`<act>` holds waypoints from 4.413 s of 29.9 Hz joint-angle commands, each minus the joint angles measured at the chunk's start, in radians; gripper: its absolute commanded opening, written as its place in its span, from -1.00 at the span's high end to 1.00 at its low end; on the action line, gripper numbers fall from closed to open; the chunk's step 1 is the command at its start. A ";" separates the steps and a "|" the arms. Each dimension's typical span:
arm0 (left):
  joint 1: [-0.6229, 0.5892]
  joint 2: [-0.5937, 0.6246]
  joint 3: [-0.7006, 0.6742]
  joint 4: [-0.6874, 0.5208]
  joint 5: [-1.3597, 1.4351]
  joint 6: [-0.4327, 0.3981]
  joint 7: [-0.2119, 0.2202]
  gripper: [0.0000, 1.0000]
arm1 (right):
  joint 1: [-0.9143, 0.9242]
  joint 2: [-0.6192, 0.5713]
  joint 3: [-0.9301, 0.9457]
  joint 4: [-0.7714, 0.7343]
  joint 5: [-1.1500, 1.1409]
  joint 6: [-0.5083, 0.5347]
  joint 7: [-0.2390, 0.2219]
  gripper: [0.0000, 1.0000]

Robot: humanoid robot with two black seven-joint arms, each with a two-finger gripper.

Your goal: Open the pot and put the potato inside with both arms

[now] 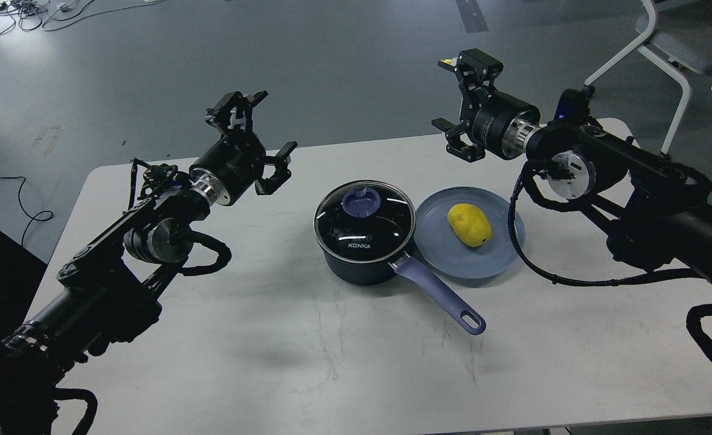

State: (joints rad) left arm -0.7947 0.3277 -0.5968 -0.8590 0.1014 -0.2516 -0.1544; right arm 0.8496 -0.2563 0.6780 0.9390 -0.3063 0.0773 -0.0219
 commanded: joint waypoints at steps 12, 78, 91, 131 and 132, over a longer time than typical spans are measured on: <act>0.014 0.005 0.002 0.000 0.003 -0.006 -0.004 -0.96 | -0.063 -0.017 0.069 0.030 0.001 0.081 0.010 -1.00; -0.146 0.064 0.396 -0.097 1.295 0.597 -0.334 -0.96 | -0.081 -0.118 0.121 -0.029 0.003 0.071 0.011 -1.00; -0.173 -0.053 0.532 -0.034 1.563 0.740 -0.334 -0.96 | -0.086 -0.120 0.140 -0.054 0.003 0.067 0.014 -1.00; -0.159 -0.105 0.706 0.130 1.637 0.740 -0.334 -0.95 | -0.106 -0.130 0.126 -0.065 0.000 0.067 0.014 -1.00; -0.159 -0.107 0.706 0.133 1.637 0.740 -0.334 -0.94 | -0.106 -0.130 0.124 -0.065 0.001 0.067 0.014 -1.00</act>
State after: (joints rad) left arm -0.9561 0.2225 0.1076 -0.7298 1.7367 0.4888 -0.4885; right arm 0.7441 -0.3869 0.8051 0.8760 -0.3056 0.1442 -0.0075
